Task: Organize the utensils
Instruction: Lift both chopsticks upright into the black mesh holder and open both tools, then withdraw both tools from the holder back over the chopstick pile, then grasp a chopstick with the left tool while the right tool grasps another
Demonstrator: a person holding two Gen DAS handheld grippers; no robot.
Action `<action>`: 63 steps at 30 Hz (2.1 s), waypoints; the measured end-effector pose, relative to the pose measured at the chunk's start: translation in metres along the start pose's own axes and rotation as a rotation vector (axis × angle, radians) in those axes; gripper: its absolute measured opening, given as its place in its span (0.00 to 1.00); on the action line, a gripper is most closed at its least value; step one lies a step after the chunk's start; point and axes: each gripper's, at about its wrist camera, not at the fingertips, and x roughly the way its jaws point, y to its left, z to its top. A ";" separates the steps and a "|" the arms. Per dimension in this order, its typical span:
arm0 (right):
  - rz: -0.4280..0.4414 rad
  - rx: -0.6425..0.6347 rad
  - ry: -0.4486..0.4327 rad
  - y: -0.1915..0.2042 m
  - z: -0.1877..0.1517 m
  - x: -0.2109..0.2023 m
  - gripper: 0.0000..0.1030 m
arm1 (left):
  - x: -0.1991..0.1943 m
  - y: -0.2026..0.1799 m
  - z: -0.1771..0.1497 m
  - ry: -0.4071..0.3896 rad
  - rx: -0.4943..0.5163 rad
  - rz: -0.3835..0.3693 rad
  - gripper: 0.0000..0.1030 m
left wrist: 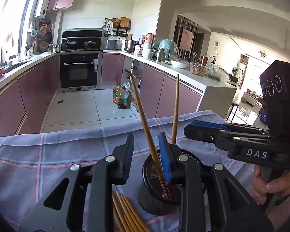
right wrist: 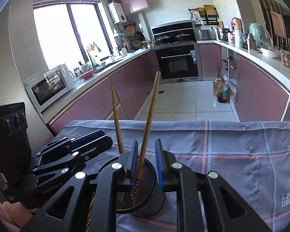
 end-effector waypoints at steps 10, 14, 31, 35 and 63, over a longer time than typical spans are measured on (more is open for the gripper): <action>0.108 -0.093 -0.040 0.042 -0.027 -0.047 0.35 | -0.068 0.028 -0.036 0.041 0.023 0.040 0.49; 0.155 -0.131 0.058 0.062 -0.058 -0.036 0.35 | -0.079 0.043 -0.066 0.122 0.022 0.065 0.50; 0.097 -0.084 0.313 0.081 -0.120 0.027 0.34 | -0.065 0.038 -0.149 0.359 0.006 0.075 0.46; 0.075 -0.089 0.316 0.082 -0.121 0.027 0.33 | -0.064 0.037 -0.154 0.376 0.014 0.073 0.42; 0.015 -0.076 0.320 0.082 -0.117 0.043 0.14 | -0.040 0.039 -0.145 0.406 0.004 0.085 0.23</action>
